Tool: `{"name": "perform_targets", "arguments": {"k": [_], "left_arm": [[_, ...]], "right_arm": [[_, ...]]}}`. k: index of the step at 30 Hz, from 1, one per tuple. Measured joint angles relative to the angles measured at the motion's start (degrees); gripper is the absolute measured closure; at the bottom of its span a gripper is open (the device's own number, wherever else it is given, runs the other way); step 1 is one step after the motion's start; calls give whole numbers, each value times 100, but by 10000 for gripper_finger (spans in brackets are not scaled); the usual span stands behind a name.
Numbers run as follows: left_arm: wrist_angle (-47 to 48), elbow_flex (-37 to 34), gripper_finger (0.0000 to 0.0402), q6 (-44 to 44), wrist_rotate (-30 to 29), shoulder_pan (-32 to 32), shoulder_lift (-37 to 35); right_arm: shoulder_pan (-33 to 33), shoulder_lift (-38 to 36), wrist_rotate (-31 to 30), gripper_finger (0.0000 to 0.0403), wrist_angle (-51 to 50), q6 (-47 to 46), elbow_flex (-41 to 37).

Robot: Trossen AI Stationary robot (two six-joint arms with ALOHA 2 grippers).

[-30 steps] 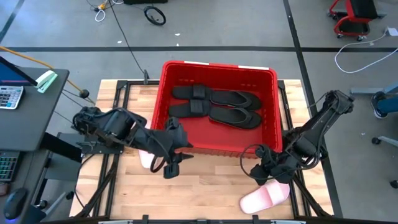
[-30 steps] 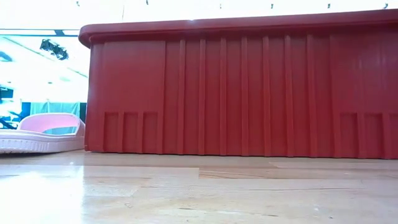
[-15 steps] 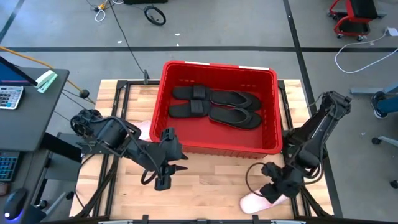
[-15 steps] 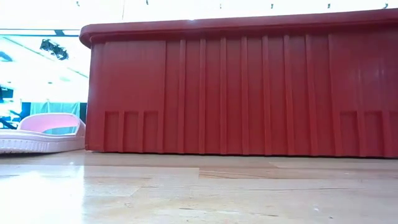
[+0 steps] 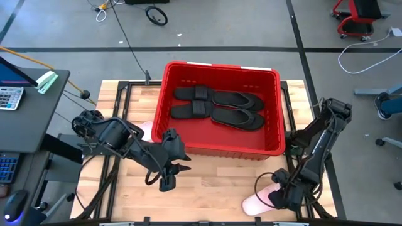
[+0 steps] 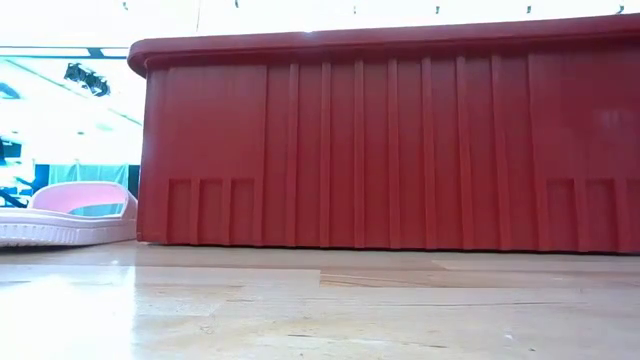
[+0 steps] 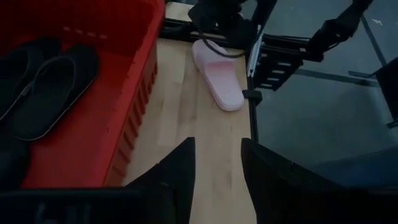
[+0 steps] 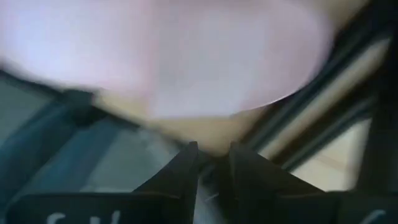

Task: Pick and place slides into bin
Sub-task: Put the right pink slide into the red bin

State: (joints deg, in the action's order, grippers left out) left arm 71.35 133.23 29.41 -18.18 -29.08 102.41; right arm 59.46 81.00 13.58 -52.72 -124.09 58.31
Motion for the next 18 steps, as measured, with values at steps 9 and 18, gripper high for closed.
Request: {"name": "perform_targets", "arguments": {"k": [9, 18], "left_arm": [[-12, 0, 272, 40, -8, 39, 40], [-2, 0, 272, 311, -10, -98, 46]], "right_arm": [[83, -202, -958, 302, -94, 671, -1], [283, -254, -1126, 302, 369, -47, 0]]}}
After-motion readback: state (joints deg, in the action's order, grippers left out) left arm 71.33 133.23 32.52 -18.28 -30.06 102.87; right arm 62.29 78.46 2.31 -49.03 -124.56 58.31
